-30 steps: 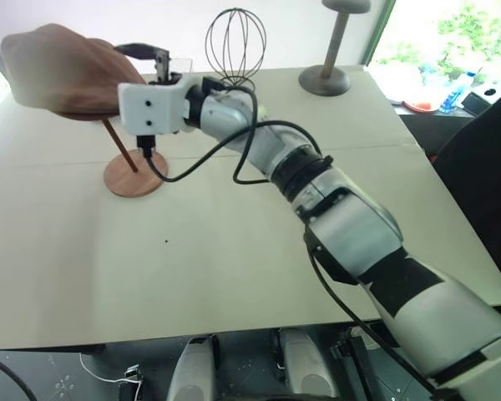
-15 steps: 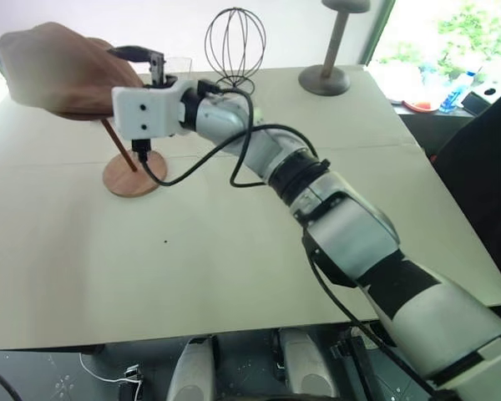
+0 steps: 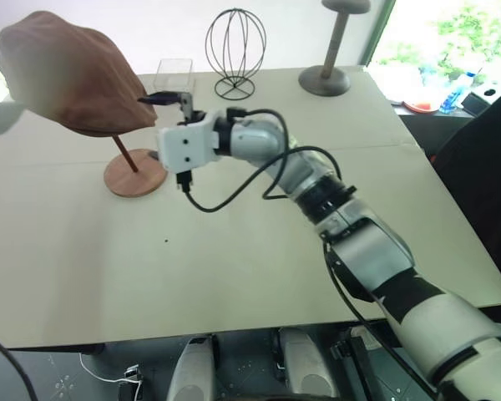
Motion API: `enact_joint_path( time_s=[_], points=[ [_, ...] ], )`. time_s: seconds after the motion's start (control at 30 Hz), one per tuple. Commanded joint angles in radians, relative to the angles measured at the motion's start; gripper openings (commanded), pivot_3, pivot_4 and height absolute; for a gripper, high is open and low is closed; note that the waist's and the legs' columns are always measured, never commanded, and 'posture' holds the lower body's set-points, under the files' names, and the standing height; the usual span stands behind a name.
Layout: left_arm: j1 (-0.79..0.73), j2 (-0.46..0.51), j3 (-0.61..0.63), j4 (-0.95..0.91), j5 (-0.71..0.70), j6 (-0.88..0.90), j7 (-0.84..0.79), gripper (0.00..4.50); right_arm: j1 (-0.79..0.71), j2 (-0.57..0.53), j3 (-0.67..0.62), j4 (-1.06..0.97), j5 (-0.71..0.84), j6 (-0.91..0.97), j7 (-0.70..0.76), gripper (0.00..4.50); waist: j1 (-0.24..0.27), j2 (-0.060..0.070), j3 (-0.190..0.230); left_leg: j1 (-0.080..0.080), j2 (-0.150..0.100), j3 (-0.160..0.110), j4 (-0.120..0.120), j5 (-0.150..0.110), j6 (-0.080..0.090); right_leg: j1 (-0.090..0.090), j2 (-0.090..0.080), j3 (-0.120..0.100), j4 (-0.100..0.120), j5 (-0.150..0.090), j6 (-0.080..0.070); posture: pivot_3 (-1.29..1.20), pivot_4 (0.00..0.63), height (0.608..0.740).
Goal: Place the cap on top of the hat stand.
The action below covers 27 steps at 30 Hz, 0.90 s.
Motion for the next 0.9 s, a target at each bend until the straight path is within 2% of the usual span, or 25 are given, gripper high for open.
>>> enact_joint_path(
  time_s=[0.03,0.17,0.2,0.4,0.53,0.77,0.9],
  points=[
    [-0.044,0.082,-0.091,-0.021,0.001,-0.052,-0.066,4.50,0.081,-0.068,-0.069,-0.252,0.160,0.163,0.175,4.26,0.003,0.000,0.000,0.000,0.000,0.000,0.000,0.000,0.000,0.000,0.000,0.000,0.000,0.000,0.000,0.00,0.150,0.740],
    [-0.101,0.167,-0.252,-0.032,0.063,-0.178,-0.147,4.50,0.164,-0.208,-0.171,-0.563,0.421,0.577,0.405,4.26,0.013,0.001,0.001,-0.001,0.000,0.000,0.002,0.000,0.000,0.000,0.000,0.000,0.000,0.000,0.000,0.00,0.150,0.740],
    [-0.120,0.180,-0.291,-0.033,0.086,-0.219,-0.157,4.50,0.163,-0.247,-0.204,-0.611,0.478,0.702,0.433,4.40,0.018,0.002,0.001,-0.002,0.000,0.001,0.003,0.000,0.000,0.000,0.000,0.000,0.000,0.000,0.000,0.00,0.150,0.740],
    [-0.215,0.207,-0.534,-0.105,0.288,-0.449,-0.144,4.50,0.103,-0.511,-0.356,-0.732,0.762,1.293,0.574,4.40,0.031,0.003,0.002,-0.001,0.000,0.002,0.003,0.000,0.000,0.001,0.000,0.000,0.000,-0.002,-0.004,0.00,0.150,0.740],
    [-0.233,0.213,-0.647,-0.137,0.502,-0.609,-0.100,4.50,0.077,-0.622,-0.426,-0.760,0.894,1.451,0.616,4.40,0.027,0.003,0.002,-0.002,0.000,0.002,0.004,0.000,0.001,0.000,0.000,0.000,-0.001,-0.002,-0.004,0.00,0.150,0.740],
    [-0.234,0.160,-0.750,-0.202,0.766,-0.737,-0.004,4.50,-0.041,-0.675,-0.521,-0.683,1.046,1.675,0.555,4.40,0.027,0.005,0.003,-0.002,0.000,0.003,0.003,-0.001,0.001,-0.001,0.000,0.001,-0.001,-0.002,-0.003,0.00,0.150,0.740],
    [-0.197,0.122,-0.792,-0.245,0.965,-0.778,0.097,4.50,-0.089,-0.704,-0.535,-0.631,1.070,1.702,0.528,4.40,0.031,0.005,0.003,-0.003,0.000,0.004,0.004,-0.001,0.001,-0.001,-0.001,0.001,-0.001,-0.002,-0.003,0.00,0.150,0.740]
  ],
)
